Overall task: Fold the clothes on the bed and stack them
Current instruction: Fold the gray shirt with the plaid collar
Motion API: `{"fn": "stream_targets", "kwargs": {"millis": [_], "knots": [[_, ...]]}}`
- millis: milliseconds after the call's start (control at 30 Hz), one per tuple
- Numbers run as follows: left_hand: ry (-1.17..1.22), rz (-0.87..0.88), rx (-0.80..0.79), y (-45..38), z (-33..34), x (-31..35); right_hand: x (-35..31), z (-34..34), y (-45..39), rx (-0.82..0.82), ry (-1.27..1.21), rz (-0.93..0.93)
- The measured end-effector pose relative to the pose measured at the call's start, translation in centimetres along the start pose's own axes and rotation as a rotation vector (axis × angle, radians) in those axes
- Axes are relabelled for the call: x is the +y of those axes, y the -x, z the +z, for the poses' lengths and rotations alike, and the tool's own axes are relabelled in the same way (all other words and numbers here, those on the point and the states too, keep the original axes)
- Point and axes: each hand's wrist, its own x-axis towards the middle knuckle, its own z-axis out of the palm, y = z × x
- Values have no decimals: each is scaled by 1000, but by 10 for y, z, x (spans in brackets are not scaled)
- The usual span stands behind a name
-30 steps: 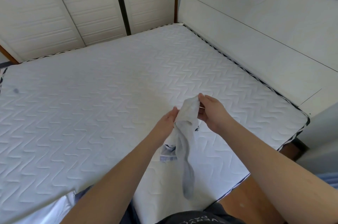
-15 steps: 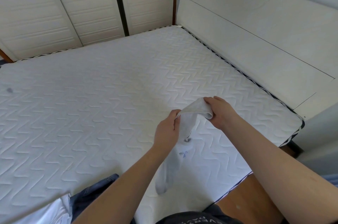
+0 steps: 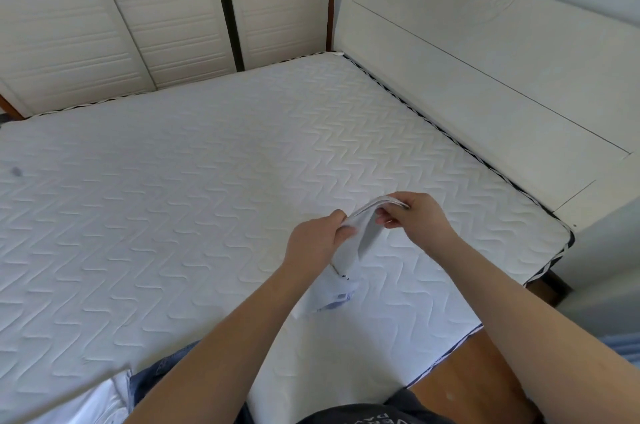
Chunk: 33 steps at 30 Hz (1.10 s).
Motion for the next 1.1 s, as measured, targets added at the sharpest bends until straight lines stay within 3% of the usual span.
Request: {"fn": "stream_targets", "kwargs": {"millis": [133,500,733,900,1100], "knots": [[60,-12,-103,3,13,-24,-15,-14,-6,-7,79,-55],[173,-329,-214,56,68,-94,-27,-44,-17,343,-356,2],[85,-513,-110,88,67,-149,-14,-80,-24,434,-450,58],[334,-568,66,87,49,-157,5,-91,-28,415,-522,119],[411,-575,94,64,19,-154,31,-108,-33,314,-590,170]]}}
